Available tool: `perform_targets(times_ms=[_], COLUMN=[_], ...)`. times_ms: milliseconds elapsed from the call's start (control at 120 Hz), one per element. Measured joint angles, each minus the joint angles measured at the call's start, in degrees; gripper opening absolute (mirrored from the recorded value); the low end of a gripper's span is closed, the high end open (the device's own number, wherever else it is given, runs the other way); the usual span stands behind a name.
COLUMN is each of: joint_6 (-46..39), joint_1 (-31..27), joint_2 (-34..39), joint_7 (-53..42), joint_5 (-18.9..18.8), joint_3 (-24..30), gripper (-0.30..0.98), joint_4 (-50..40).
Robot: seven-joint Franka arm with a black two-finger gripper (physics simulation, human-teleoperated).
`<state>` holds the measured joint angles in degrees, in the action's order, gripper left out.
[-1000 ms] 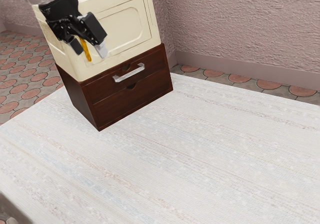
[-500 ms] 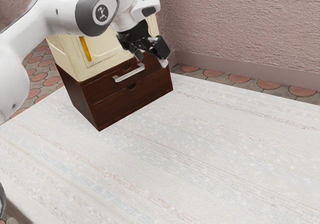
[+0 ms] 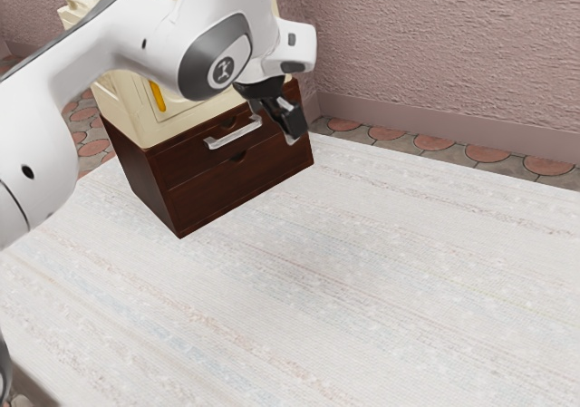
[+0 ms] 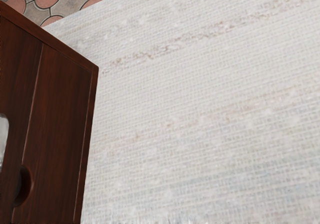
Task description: Pull the drawer handle with one arm to open the drawer
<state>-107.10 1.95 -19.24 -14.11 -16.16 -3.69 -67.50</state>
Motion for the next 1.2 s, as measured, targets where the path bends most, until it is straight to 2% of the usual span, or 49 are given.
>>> perform_targets(times_ms=[83,242,367,717,933,1200], joint_6=[2.0,6.2,7.7,3.2,1.7,0.0], joint_1=[0.1,0.5,0.4,-0.2,-0.7,-4.3], joint_2=[-1.0,-7.4,-11.2,-15.1,-16.3,-20.6], joint_7=[-0.6,-0.6,-0.3,-1.9,-4.3,-7.4], joint_5=[-0.5,-1.2,-1.4,-2.8,-5.7,-5.9], joint_3=[0.1,-0.2,-2.1,-7.1,-8.2,-6.9], gripper=[0.69,0.69,0.68,0.62,0.6,0.58], joint_4=[1.0,8.8,12.8,16.2,16.3,19.4])
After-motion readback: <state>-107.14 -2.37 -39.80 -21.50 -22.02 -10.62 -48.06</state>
